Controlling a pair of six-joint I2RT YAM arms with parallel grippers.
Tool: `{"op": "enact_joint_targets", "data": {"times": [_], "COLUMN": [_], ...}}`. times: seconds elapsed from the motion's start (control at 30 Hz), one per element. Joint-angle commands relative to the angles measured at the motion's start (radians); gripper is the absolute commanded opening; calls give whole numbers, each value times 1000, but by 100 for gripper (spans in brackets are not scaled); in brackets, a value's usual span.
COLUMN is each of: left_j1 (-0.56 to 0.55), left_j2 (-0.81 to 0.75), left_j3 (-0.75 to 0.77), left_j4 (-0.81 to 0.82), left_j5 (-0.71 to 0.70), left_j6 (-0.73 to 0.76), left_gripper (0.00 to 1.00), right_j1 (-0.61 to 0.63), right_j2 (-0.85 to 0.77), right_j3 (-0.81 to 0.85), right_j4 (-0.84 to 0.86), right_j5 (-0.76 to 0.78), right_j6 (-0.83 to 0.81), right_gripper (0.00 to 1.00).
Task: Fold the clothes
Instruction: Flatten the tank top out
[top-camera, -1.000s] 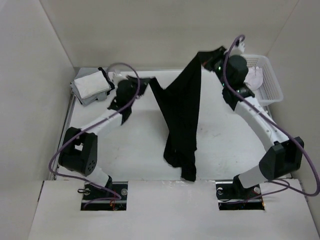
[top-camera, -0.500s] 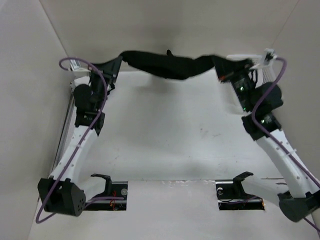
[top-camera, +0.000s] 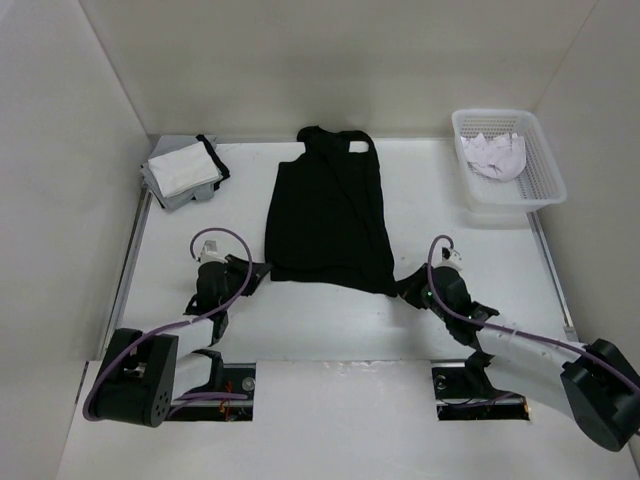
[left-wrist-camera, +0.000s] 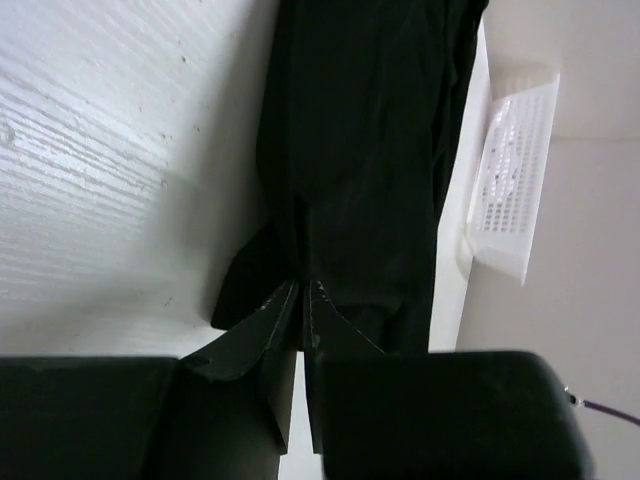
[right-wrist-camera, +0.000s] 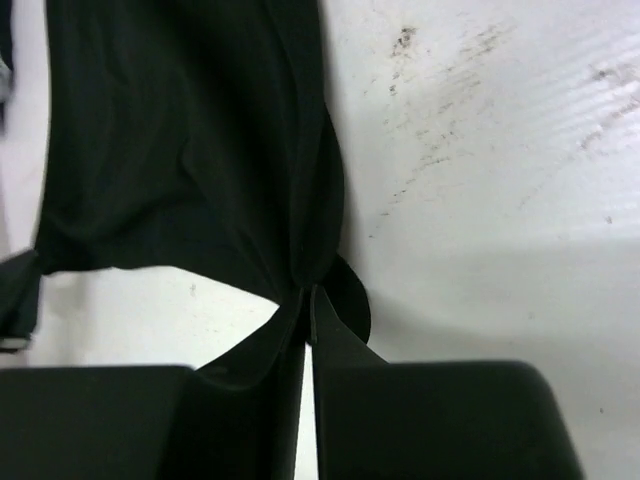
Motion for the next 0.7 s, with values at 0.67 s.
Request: {"op": "enact_joint_targets", "data": {"times": [0.67], "left_j1": [-57], "left_j2": [-549], "left_j3": [11], "left_j4": [-651], "left_j5": [-276], "left_j6": [248], "left_gripper": [39], "right_j1": [117], "right_j2": [-175], "right_j3": [77], "right_j4": [-244], "right_j5": [99], "right_j6": [-72], "right_gripper": [30]}}
